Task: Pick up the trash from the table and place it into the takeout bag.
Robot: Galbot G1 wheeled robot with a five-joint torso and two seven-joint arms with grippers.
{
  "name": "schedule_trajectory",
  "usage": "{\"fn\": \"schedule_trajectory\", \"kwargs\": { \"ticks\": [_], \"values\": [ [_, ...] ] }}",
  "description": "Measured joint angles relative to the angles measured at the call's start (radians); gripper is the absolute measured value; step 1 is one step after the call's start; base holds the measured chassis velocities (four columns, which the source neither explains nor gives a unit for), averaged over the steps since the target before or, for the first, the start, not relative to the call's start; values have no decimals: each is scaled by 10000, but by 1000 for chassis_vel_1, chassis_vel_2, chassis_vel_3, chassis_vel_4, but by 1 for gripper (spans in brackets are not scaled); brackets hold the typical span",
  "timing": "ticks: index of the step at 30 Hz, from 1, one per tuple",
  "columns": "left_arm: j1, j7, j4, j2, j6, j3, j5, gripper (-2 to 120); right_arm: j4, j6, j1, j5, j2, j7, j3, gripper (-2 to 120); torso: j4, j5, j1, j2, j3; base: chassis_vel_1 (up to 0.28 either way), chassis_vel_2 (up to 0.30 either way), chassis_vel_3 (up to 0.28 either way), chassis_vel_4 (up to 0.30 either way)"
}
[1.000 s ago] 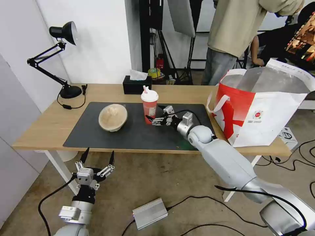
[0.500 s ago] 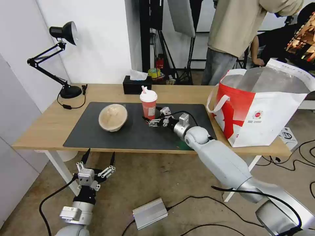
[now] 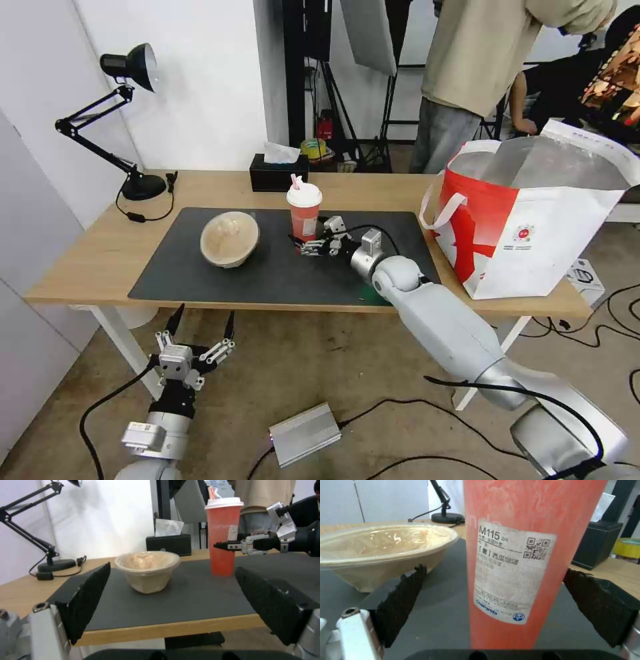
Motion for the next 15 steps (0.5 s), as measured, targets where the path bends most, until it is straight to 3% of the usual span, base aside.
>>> {"fn": "schedule_trajectory", "kwargs": {
  "ticks": [15],
  "values": [
    [-24, 17, 86, -3, -20, 21, 17, 100, -518, 179, 102, -265, 300, -1, 154, 100, 0, 0, 0, -2, 0, 0, 0, 0, 0]
  ]
}}
